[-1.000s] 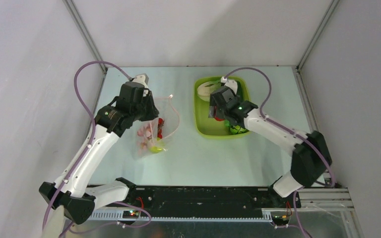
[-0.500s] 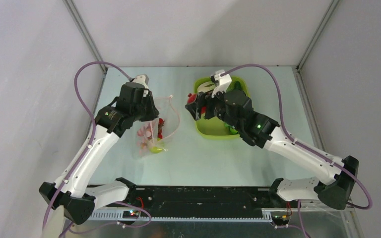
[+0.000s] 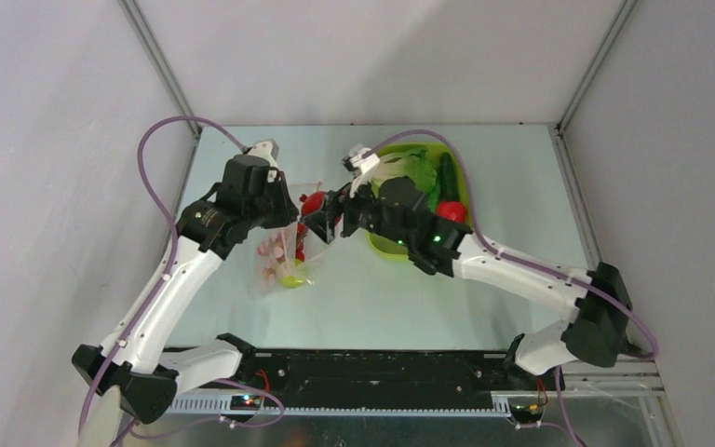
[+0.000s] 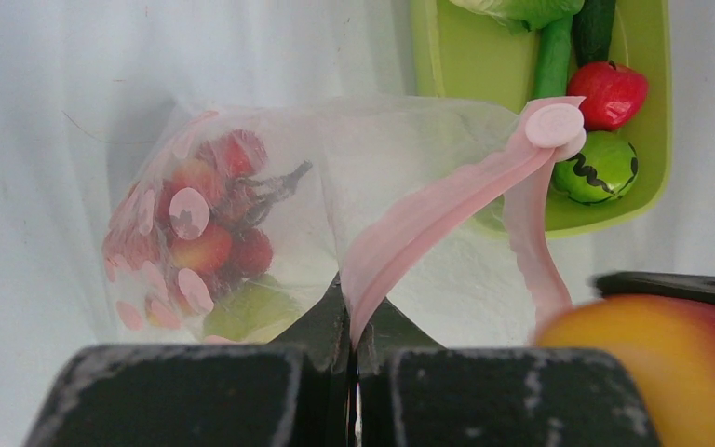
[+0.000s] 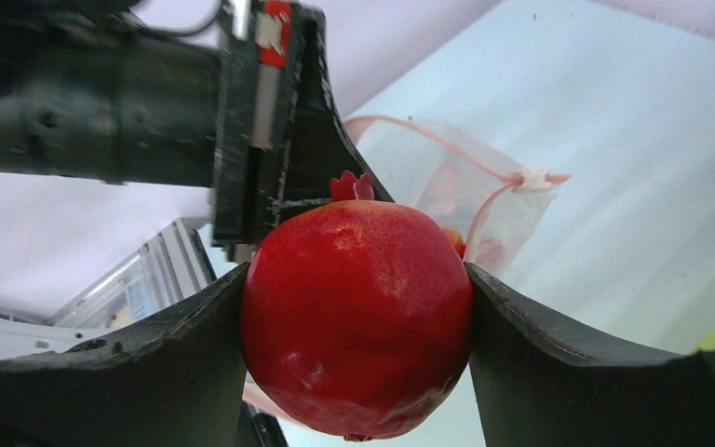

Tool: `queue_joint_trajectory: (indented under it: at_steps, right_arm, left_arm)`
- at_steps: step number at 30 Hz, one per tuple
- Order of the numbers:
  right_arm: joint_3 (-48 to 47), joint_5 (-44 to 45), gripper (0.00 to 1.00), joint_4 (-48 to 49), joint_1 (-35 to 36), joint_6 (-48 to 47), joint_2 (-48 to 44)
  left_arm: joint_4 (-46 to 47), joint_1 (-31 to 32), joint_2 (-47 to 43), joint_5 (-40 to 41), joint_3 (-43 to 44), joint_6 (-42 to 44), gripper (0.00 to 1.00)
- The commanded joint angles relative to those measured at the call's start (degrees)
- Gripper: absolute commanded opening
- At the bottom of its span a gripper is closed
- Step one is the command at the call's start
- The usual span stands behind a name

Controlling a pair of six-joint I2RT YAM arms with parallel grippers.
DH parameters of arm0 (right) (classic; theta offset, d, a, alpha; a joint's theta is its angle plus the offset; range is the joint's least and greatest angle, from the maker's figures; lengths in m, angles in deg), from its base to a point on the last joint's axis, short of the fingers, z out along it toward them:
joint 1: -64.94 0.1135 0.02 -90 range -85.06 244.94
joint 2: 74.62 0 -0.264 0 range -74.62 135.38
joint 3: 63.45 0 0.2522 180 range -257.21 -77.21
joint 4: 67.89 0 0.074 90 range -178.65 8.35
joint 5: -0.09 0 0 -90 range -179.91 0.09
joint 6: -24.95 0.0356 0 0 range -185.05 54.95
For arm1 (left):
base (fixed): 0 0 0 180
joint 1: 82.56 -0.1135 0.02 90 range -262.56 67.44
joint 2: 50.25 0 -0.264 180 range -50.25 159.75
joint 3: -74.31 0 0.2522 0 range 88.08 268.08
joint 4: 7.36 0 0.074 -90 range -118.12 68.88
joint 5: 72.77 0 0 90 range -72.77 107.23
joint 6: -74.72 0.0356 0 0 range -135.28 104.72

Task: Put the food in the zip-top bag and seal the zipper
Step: Place the fake fruit in the zipper food storage bag.

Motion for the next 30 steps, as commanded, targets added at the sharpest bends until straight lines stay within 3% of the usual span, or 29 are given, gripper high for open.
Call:
queue_joint_trajectory:
  at_steps: [1,12,21,30]
  right_arm:
    - [-5.49,1.87,0.71,-0.6,1.18,-0.22,3.72]
    - [-6.8,8.5,0.98,-3.69,3.24,-1.38,4.67]
    - [-7.36,10.21,1.0,-6.64,3.42,-3.31,2.47]
    - [-6.92,25.76,0.99,-19.6,-3.5,-1.36,-0.99]
  left_arm:
    - [1.77,-0.27,-1.75,-1.23,-0.25,0.26,0.03]
    - [1.79,-0.27,-2.17,-0.84,-0.24,0.24,0.04]
    - [1.75,-0.25,-2.62,-0.31,-0.23,0.33,0.04]
    - [1.8,-0.27,-2.39,-0.7,-0.28,0.23,0.04]
